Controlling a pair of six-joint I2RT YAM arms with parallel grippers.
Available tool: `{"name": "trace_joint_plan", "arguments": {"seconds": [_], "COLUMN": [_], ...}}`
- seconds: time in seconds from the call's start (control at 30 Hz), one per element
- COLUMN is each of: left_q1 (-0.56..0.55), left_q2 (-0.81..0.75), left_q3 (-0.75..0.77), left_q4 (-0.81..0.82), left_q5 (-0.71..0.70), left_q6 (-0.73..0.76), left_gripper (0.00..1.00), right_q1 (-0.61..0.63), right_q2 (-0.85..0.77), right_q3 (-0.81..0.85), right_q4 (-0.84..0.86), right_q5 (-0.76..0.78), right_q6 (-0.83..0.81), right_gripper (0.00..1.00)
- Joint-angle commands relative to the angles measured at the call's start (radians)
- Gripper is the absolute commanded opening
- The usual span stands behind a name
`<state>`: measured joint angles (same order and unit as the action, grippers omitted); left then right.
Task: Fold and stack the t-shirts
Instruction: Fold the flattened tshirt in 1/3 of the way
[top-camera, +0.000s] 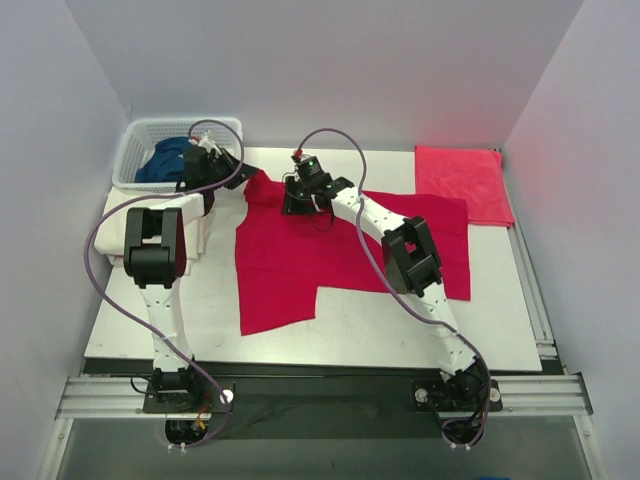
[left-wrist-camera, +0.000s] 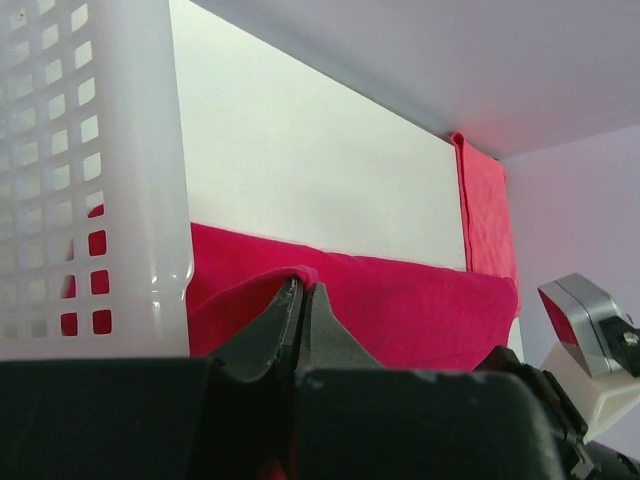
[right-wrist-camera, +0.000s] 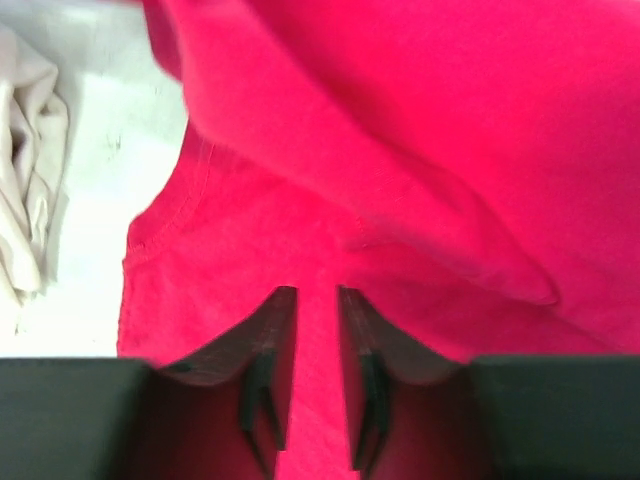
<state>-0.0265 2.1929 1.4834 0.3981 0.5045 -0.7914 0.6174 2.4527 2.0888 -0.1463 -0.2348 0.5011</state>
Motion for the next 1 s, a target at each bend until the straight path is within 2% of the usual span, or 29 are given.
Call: {"name": "trace_joint_plan", "arguments": {"seconds": [0.0, 0.23, 0.43, 0.97], "left_q1": [0.002, 0.0, 0.0, 0.002], "left_q2": [0.034, 0.036, 0.011, -0.018], "left_q3": [0.08, 0.077, 0.035, -0.008], "left_q4": [-0.042, -0.045, -0.021, 0.002], "left_q5": [0.014, 0.012, 0.014, 0.02], "left_q6": [0.044, 0.044, 0.04, 0.032], "left_gripper": [0.0, 0.0, 0.0, 0.0], "right_q1": [0.015, 0.021, 0.022, 0.015], "right_q2": [-0.001, 0.04, 0.087, 0.173], "right_q3": [0.024, 0.072, 0.111, 0.258], "right_q4": [-0.009, -0.027, -0.049, -0.104], "right_q5": [0.002, 0.064, 0.104, 0.074], "right_q6": [-0.041, -0.058, -0.061, -0.027], "right_gripper": [0.26, 0.38, 0.39, 0.42]}}
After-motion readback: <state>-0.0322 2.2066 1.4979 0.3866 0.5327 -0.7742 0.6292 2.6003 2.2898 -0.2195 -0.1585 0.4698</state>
